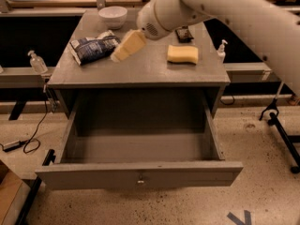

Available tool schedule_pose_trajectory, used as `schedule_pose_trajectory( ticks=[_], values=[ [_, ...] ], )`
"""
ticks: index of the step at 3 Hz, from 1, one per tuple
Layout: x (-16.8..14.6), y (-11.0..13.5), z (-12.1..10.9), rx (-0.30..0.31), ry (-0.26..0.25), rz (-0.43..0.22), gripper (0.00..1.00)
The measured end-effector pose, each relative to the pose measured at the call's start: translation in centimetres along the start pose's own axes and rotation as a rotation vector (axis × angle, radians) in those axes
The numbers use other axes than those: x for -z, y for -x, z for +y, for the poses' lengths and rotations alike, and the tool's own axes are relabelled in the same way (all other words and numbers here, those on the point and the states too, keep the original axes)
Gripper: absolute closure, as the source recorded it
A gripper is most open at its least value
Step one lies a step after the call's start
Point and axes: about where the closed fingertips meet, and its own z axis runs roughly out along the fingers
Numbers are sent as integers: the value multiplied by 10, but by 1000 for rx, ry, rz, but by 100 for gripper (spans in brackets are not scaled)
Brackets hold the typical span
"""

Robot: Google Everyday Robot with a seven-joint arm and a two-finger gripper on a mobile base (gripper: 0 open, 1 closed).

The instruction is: Place blue chip bag into top drawer

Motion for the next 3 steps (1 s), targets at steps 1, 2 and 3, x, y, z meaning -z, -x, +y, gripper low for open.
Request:
schedule_pose_trajectory(
  ticks=[1, 2, 3],
  values=[
    [-54, 16, -13, -74, -1, -47, 0],
    [-92, 20, -22, -145, -11, -59, 0],
    [-128, 25, -35, -179, -23, -67, 0]
  ],
)
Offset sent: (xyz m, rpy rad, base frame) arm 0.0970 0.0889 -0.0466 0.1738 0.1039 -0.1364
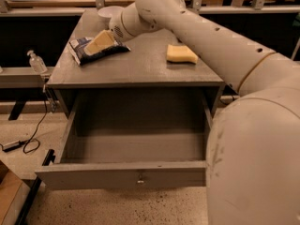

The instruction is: Place blue chip bag into top drawer

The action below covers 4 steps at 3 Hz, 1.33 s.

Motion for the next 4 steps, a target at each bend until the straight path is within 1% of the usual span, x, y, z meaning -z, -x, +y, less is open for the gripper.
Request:
schedule_pose_trajectory(
  ticks=[1, 2, 3, 4],
  values=[
    [-28, -1, -12, -44, -27, -28, 0],
    [-32, -1, -13, -49, -31, -33, 0],
    [-54, -12, -10, -91, -41, -19, 0],
    [-78, -13, -16, -107, -45, -35, 0]
  ],
)
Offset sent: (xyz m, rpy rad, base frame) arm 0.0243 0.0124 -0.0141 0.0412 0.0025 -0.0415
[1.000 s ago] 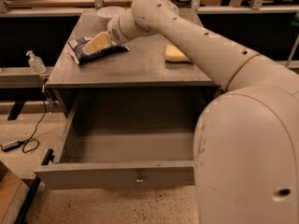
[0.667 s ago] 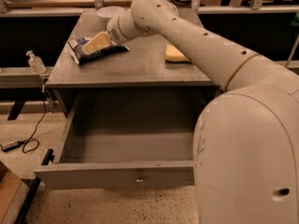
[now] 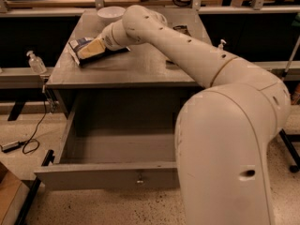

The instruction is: Place blue chip bag into top drawer

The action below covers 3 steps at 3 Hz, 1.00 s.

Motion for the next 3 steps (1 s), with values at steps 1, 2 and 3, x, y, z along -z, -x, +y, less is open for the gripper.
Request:
schedule_pose_trajectory(
  ticks=[1, 2, 3],
  values=[
    [-23, -9, -5, -29, 3, -3, 12],
    [-34, -13, -8, -39, 0, -3, 29],
    [-35, -12, -8, -35, -11, 0, 51]
  ],
)
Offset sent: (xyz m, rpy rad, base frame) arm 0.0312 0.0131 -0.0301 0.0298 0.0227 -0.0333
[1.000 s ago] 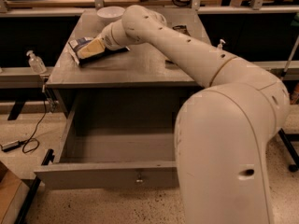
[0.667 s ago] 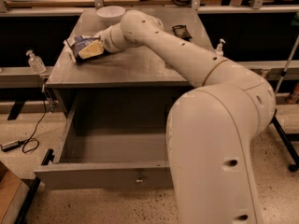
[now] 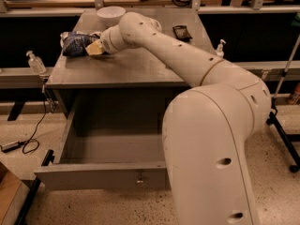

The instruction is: Place blue chip bag into top drawer

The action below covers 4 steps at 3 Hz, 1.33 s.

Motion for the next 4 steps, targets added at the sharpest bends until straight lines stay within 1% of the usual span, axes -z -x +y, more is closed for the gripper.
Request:
schedule_pose_trajectory(
  ticks=[1, 2, 3, 4],
  values=[
    [16, 8, 3, 25, -14, 3, 83],
    [38, 16, 11, 47, -15, 15, 100],
    [101, 16, 28, 47, -17, 64, 100],
    [159, 2, 44, 55, 30, 125, 100]
  ],
)
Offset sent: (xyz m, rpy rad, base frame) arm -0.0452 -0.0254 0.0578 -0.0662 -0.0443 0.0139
